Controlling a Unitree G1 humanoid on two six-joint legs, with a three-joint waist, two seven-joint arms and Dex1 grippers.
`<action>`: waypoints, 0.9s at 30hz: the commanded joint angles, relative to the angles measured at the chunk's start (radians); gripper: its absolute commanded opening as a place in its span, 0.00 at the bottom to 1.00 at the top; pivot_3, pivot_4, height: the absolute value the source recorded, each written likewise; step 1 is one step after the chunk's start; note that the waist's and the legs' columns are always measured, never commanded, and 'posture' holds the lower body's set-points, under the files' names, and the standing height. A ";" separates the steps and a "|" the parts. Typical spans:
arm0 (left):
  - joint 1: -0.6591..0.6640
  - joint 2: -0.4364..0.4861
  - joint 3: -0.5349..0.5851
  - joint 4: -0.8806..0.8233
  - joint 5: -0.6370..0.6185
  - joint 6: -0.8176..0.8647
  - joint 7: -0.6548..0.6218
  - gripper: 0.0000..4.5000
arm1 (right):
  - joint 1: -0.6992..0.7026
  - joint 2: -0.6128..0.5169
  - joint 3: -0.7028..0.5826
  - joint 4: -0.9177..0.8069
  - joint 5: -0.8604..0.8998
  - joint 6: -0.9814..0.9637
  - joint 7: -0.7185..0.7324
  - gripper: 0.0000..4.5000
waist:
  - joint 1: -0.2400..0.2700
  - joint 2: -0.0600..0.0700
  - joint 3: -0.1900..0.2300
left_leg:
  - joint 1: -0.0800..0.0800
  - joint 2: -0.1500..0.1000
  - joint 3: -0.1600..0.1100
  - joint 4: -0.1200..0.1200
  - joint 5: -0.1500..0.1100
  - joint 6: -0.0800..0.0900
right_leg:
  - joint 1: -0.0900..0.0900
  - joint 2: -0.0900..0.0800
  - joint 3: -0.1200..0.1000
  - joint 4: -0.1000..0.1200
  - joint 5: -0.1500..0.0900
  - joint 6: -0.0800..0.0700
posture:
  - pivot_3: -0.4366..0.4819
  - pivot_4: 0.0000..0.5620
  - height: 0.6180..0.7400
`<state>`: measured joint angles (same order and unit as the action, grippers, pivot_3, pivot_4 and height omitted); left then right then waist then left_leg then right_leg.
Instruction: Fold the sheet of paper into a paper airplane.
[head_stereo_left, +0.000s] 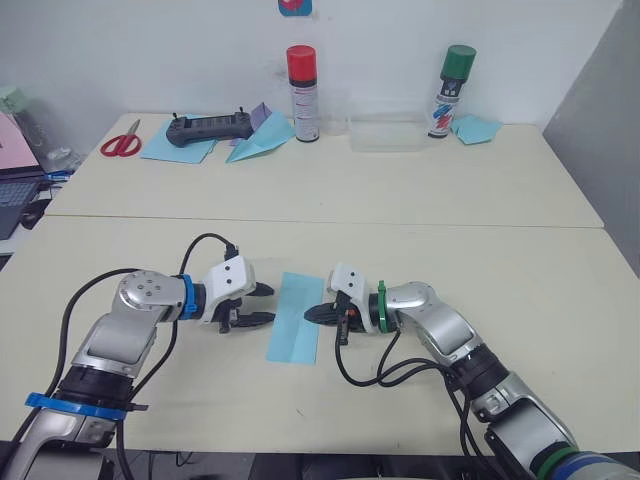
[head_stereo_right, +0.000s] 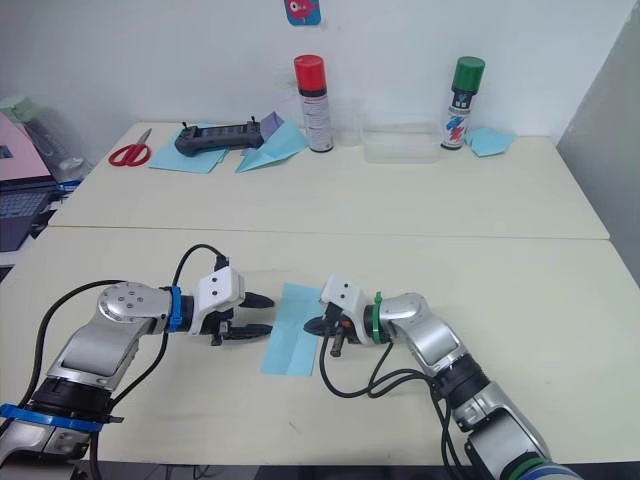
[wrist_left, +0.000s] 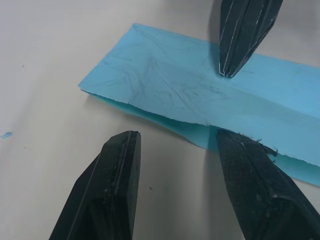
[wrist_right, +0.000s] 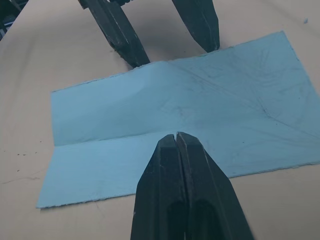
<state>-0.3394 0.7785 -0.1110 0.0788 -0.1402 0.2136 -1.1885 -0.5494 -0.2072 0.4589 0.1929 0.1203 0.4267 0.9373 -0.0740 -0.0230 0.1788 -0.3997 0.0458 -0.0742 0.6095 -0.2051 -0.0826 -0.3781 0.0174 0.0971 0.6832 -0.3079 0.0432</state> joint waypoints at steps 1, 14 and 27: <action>-0.043 -0.027 0.016 -0.010 -0.014 -0.021 0.027 0.60 | 0.013 -0.016 -0.021 0.028 -0.027 0.030 -0.043 0.00 | 0.001 0.000 0.000 | 0.000 0.000 0.000 0.000 0.000 0.000 | 0.000 0.000 0.000 0.000 0.000 0.000 | 0.48 0.27 1.00; -0.088 -0.087 -0.010 0.023 -0.004 -0.048 0.043 0.60 | 0.011 -0.017 -0.114 -0.089 0.071 0.216 -0.062 0.35 | 0.009 0.000 0.000 | -0.001 0.000 0.000 0.000 0.000 0.000 | 0.000 0.000 0.000 -0.001 0.000 0.000 | 0.48 0.27 1.00; -0.070 -0.086 -0.004 0.026 0.002 -0.059 0.057 0.60 | 0.016 -0.008 -0.098 -0.140 0.095 0.252 -0.075 0.67 | 0.013 0.000 0.001 | -0.003 0.000 0.000 -0.001 0.000 0.000 | -0.002 0.000 0.000 -0.001 0.000 0.000 | 0.48 0.27 1.00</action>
<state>-0.4046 0.6825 -0.1279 0.1229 -0.1329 0.1678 -1.1345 -0.5368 -0.2206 0.3420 0.0654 0.2196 0.7053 0.8665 -0.0611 -0.0233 0.1796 -0.4023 0.0455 -0.0741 0.6089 -0.2052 -0.0825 -0.3801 0.0173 0.0970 0.6821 -0.3079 0.0434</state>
